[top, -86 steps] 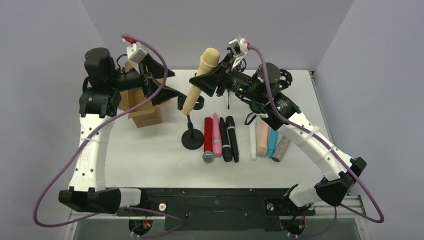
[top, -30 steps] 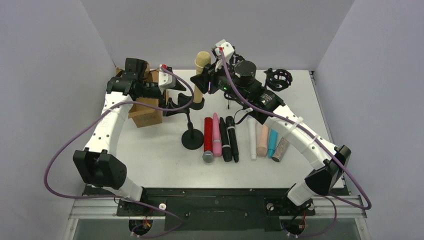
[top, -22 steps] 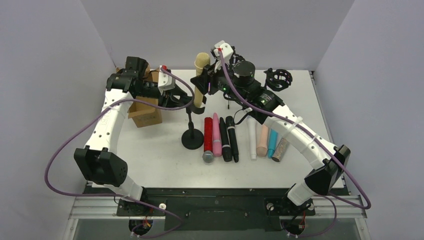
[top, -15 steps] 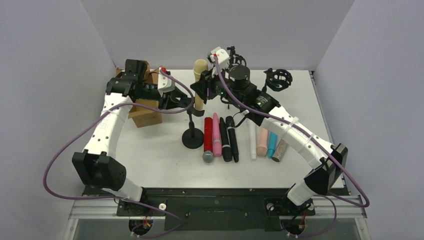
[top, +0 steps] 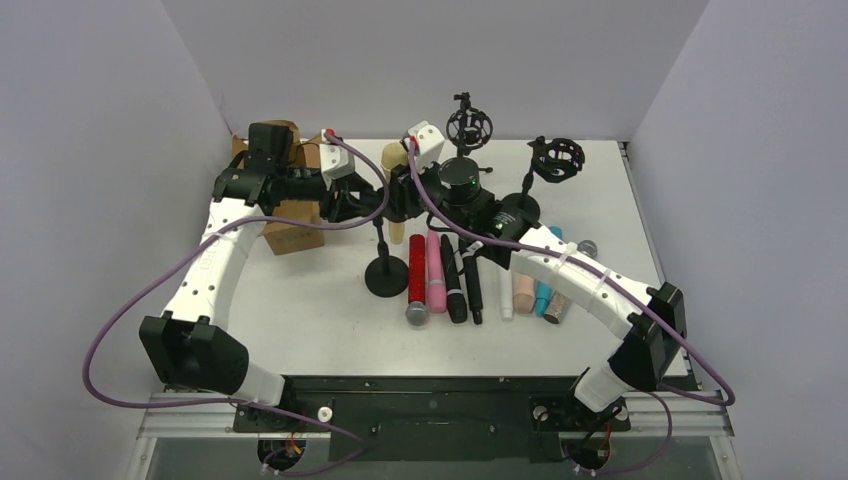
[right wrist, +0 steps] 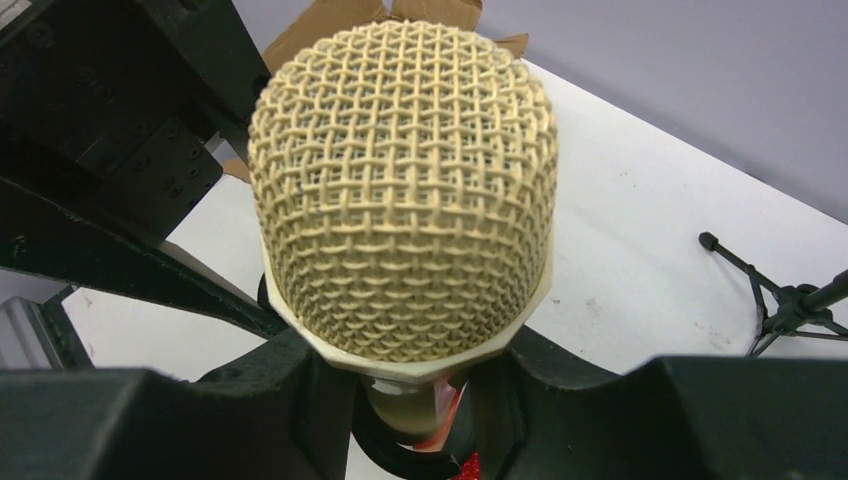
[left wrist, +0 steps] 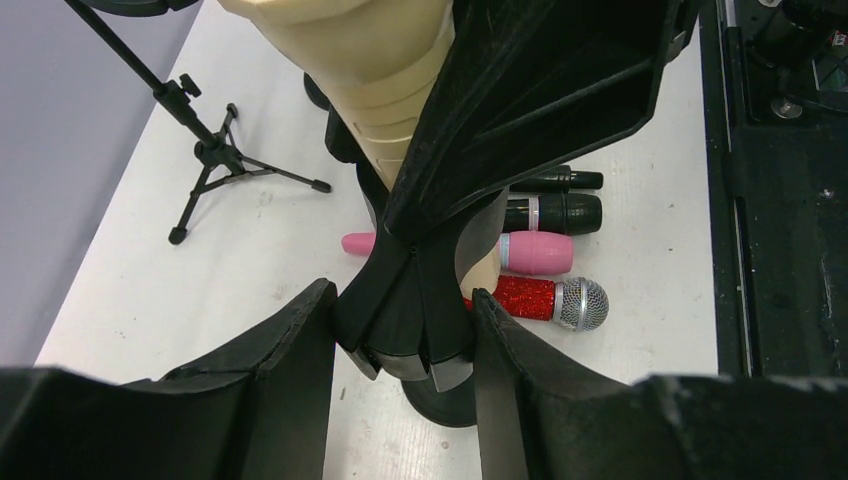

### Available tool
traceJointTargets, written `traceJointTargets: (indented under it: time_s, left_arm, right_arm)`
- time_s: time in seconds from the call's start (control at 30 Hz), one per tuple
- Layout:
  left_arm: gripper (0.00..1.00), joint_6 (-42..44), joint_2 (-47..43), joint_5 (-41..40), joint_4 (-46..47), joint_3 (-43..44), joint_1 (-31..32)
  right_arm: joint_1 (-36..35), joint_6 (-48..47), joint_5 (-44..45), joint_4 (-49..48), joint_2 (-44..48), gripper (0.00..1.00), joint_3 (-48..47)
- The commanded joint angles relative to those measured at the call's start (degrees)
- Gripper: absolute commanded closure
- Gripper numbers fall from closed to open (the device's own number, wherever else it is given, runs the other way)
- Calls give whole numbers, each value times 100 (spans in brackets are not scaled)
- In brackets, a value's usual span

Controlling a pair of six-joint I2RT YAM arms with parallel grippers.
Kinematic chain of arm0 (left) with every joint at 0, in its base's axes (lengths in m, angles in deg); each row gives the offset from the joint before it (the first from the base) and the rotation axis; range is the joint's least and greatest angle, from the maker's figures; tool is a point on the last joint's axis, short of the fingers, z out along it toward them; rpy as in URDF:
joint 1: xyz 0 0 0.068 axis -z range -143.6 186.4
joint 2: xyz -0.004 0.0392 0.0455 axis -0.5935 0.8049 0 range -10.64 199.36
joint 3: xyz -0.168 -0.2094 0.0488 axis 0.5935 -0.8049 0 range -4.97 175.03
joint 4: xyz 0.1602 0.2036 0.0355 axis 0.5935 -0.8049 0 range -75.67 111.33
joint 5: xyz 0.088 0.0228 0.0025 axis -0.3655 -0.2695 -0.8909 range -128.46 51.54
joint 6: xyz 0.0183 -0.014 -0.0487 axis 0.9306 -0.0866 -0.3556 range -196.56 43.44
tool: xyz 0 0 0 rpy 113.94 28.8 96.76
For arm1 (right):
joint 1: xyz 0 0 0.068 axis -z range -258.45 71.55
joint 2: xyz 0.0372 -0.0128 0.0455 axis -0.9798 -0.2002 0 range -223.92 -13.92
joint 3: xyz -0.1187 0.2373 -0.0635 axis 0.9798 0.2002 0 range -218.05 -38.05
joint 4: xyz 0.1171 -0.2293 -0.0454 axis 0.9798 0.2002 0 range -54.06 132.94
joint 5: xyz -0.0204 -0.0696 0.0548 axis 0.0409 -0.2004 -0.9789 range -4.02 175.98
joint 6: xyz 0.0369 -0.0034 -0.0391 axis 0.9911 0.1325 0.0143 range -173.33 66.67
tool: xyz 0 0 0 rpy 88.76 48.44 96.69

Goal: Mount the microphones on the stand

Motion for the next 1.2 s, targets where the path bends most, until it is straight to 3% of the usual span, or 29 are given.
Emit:
traceJointTargets:
  time_s: [0.0, 0.07, 0.1, 0.13, 0.2, 0.27, 0.33, 0.43, 0.47, 0.5, 0.53, 0.67, 0.7, 0.93, 1.17]
  left_arm:
    - [100, -78, -85, -378, 458, -30, 34]
    - [96, -146, -106, -443, 491, -36, 27]
    - [79, -176, -113, -494, 531, -41, 19]
    - [70, -255, -135, -519, 558, -52, 18]
    - [29, -303, -165, -534, 586, -60, -1]
    - [15, -293, -186, -525, 554, -53, -18]
    - [9, -122, -167, -440, 345, -4, -36]
    - [9, 108, -141, -336, 64, 30, -60]
    - [11, 118, -131, -317, 52, 36, -79]
    - [14, 126, -117, -283, 43, 43, -88]
    - [23, 118, -87, -264, 42, 64, -102]
    - [47, -72, -20, -166, 168, 100, -130]
    - [49, -115, -6, -153, 175, 108, -136]
    - [43, -265, 16, -123, 218, 174, -146]
    - [23, -413, -57, -94, 329, 147, -141]
  right_arm:
    - [-161, 7, 120, -454, 214, 100, 114]
    - [-165, -8, 163, -451, 268, 100, 130]
    - [-162, -12, 188, -450, 279, 100, 148]
    - [-159, -17, 196, -583, 291, 100, 156]
    - [-160, -11, 194, -647, 313, 100, 189]
    - [-165, 11, 164, -664, 320, 100, 173]
    - [-163, 25, 120, -676, 316, 100, 143]
    - [-164, 21, 56, -640, 319, 93, 139]
    - [-157, 14, -8, -628, 320, 80, 150]
    - [-150, 17, -33, -608, 325, 73, 166]
    - [-145, 35, -68, -603, 336, 60, 205]
    - [53, 361, -305, -815, 603, 37, 368]
    - [97, 476, -426, -914, 655, 32, 378]
    - [347, 566, -756, -799, 854, 25, -11]
    - [351, 493, -903, -546, 511, 28, -426]
